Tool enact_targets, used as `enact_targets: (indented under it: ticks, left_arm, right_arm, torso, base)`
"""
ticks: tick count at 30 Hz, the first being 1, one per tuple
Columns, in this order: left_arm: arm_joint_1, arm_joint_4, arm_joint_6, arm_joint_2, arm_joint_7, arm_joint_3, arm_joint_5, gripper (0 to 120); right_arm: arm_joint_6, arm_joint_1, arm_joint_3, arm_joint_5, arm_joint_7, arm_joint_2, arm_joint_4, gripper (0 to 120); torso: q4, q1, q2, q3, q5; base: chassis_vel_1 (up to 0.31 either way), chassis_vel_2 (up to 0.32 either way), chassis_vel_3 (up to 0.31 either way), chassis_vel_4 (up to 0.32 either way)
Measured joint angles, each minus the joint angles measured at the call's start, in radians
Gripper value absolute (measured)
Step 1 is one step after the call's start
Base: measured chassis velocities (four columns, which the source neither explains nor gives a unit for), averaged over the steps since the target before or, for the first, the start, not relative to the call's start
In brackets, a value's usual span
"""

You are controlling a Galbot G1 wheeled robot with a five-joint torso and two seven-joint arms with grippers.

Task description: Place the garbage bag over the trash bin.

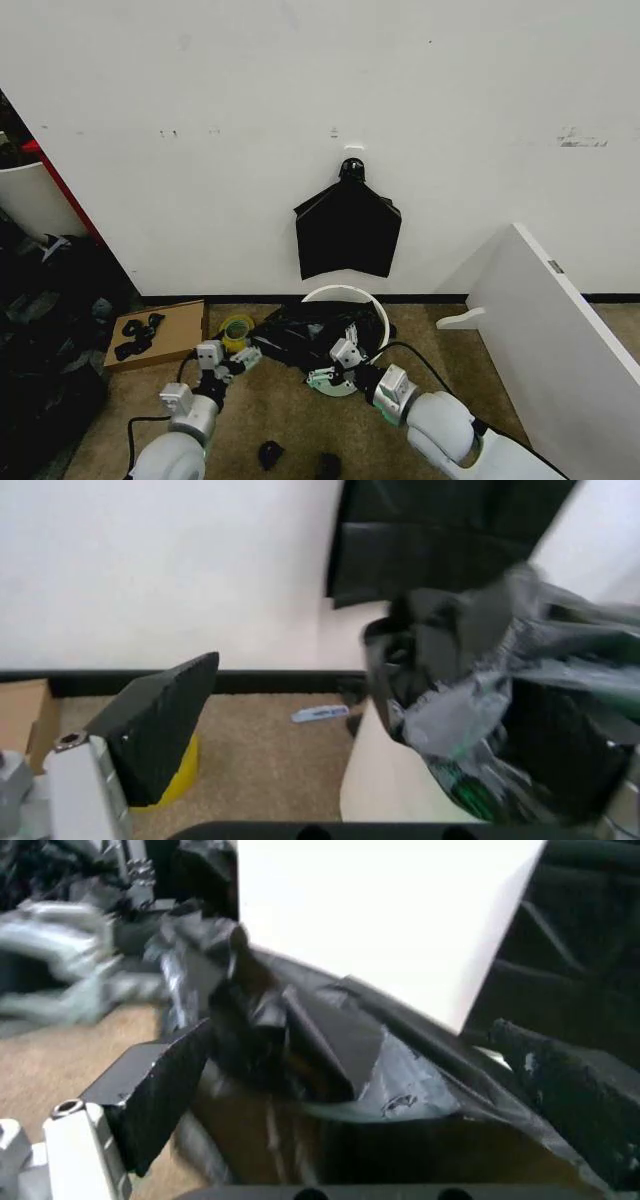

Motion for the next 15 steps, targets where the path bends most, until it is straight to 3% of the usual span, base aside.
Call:
enact_targets:
  ticks: [5, 15]
  left_arm:
    - [0.013, -0.01, 0.013, 0.015, 0.022, -0.001, 0.027, 100]
    - [0.031, -0.01, -0.021, 0.045, 0.054, -0.009, 0.076, 100]
  right_arm:
    - [-0.01, -0.019, 0.022, 0.029, 0.006, -0.009, 0.025, 100]
    - [-0.039, -0.014, 0.023, -0.056, -0.005, 0.015, 0.023, 100]
  torso:
    - [-0.0003, 0.0, 0.0, 0.0, -0.0002]
    - [0.0, 0.0, 0.0, 0.0, -0.0002]
  base:
    - [0.0, 0.0, 0.0, 0.0]
    - [0.0, 0.0, 0.0, 0.0]
